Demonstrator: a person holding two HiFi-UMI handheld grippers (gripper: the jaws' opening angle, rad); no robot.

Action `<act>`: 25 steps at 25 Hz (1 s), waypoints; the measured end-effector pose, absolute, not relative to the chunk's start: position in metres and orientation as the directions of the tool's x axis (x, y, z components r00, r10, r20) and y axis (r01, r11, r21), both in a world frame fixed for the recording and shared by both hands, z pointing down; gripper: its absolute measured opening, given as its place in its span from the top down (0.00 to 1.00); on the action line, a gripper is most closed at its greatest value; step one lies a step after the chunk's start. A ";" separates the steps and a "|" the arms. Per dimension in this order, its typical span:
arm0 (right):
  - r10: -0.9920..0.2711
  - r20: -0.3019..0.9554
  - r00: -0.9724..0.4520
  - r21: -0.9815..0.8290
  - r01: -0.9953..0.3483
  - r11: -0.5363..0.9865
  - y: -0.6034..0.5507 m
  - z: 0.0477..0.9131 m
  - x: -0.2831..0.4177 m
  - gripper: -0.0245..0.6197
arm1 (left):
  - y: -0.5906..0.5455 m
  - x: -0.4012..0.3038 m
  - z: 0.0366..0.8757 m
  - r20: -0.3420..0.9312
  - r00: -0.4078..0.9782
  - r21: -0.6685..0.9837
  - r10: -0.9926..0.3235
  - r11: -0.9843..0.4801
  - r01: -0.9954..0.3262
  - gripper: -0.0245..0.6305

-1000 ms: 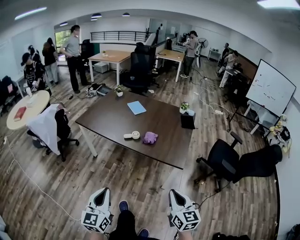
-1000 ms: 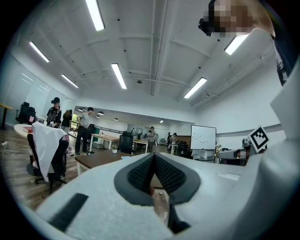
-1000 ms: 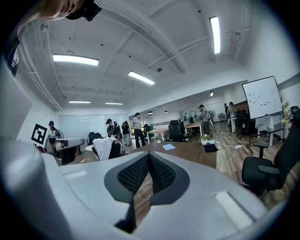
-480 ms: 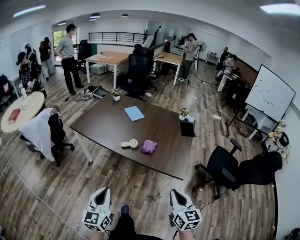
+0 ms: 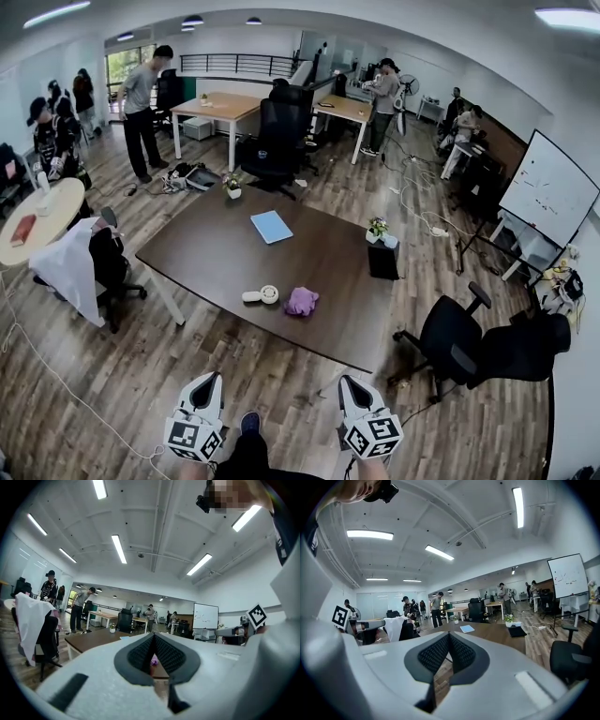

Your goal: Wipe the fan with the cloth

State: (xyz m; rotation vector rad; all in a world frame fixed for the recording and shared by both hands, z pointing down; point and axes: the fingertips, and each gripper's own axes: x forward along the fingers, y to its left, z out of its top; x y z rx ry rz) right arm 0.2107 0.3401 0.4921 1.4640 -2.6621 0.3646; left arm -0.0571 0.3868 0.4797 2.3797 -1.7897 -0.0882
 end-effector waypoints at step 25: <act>-0.872 0.150 -0.466 -0.168 -0.881 0.442 0.144 0.473 0.139 0.95 | 0.175 -0.133 0.477 0.083 0.358 0.148 -0.930 -0.344 -0.927 0.96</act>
